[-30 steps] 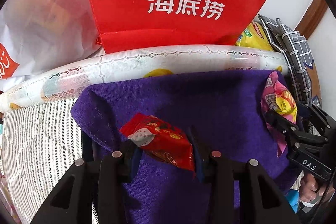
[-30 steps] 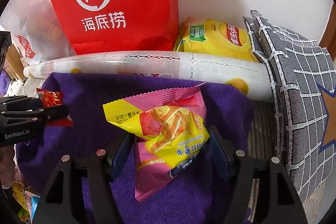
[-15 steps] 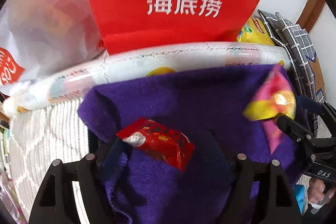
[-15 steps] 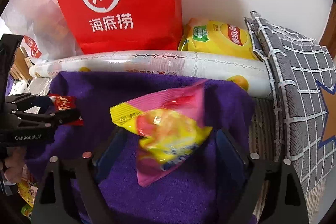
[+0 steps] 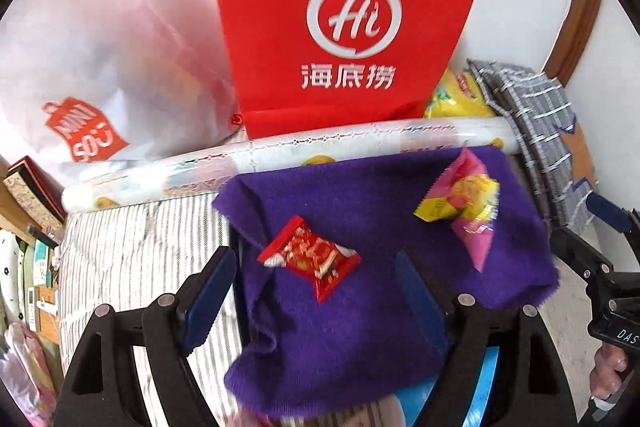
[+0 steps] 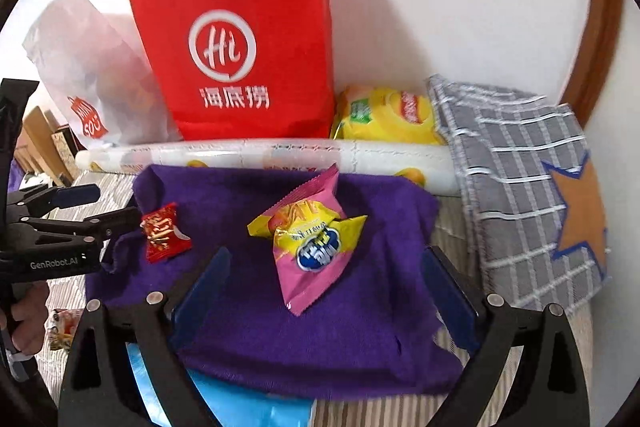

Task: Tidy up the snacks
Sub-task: 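Move the right tool down to the pink stick-shaped snack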

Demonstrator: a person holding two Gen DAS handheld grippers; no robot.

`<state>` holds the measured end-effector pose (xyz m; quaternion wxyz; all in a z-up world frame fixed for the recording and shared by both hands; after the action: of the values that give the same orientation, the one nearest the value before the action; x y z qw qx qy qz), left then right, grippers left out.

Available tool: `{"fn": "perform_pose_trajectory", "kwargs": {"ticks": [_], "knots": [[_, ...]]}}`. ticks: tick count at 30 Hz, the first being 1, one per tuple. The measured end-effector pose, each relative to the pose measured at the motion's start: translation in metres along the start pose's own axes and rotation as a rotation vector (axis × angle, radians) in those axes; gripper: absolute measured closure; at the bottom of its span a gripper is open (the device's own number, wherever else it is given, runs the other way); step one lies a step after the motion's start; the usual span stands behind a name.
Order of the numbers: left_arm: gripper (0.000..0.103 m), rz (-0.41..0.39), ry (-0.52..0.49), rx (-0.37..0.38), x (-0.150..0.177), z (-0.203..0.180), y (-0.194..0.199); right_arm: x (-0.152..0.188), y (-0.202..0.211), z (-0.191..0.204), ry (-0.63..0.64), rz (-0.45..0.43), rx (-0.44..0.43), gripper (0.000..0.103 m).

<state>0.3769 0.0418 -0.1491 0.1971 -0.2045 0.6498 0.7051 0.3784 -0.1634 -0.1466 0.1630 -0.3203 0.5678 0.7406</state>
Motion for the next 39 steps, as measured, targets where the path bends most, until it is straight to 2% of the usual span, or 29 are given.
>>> {"fn": "perform_pose_trajectory", "kwargs": {"ticks": [12, 16, 21, 24, 26, 31, 36, 39], "knots": [[0.022, -0.089, 0.054, 0.014, 0.055, 0.023, 0.094, 0.041, 0.107, 0.031, -0.016, -0.122, 0.016, 0.008], [0.022, -0.108, 0.057, 0.000, 0.077, 0.032, 0.115, 0.068, 0.121, 0.036, -0.030, -0.092, 0.041, 0.009], [0.022, -0.105, 0.054, 0.012, 0.106, 0.039, 0.132, 0.107, 0.130, 0.048, -0.049, -0.055, -0.003, 0.016], [0.022, -0.103, 0.061, 0.007, 0.121, 0.045, 0.135, 0.129, 0.129, 0.056, -0.050, -0.029, -0.017, 0.026], [0.023, -0.095, 0.070, 0.016, 0.131, 0.049, 0.136, 0.141, 0.126, 0.061, -0.045, -0.006, -0.031, 0.029], [0.023, -0.092, 0.102, 0.014, 0.149, 0.061, 0.137, 0.168, 0.113, 0.070, -0.054, 0.056, -0.059, 0.029], [0.023, -0.076, 0.135, 0.003, 0.161, 0.075, 0.134, 0.182, 0.105, 0.073, -0.050, 0.059, -0.054, 0.031], [0.022, -0.063, 0.140, -0.019, 0.168, 0.083, 0.129, 0.190, 0.096, 0.077, -0.049, 0.071, -0.072, 0.038]]}}
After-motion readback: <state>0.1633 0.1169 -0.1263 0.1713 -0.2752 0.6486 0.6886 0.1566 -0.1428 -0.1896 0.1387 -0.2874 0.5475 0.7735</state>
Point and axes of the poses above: each gripper's, at about its wrist camera, not at the fingertips, and y roughly against the way its jaws point, z to its left, x to its underside, the point moved 8 cm from there along -y, roughly the way its jaws point, and after that the axes turned 7 degrees about -x, right-handed, at the moved point
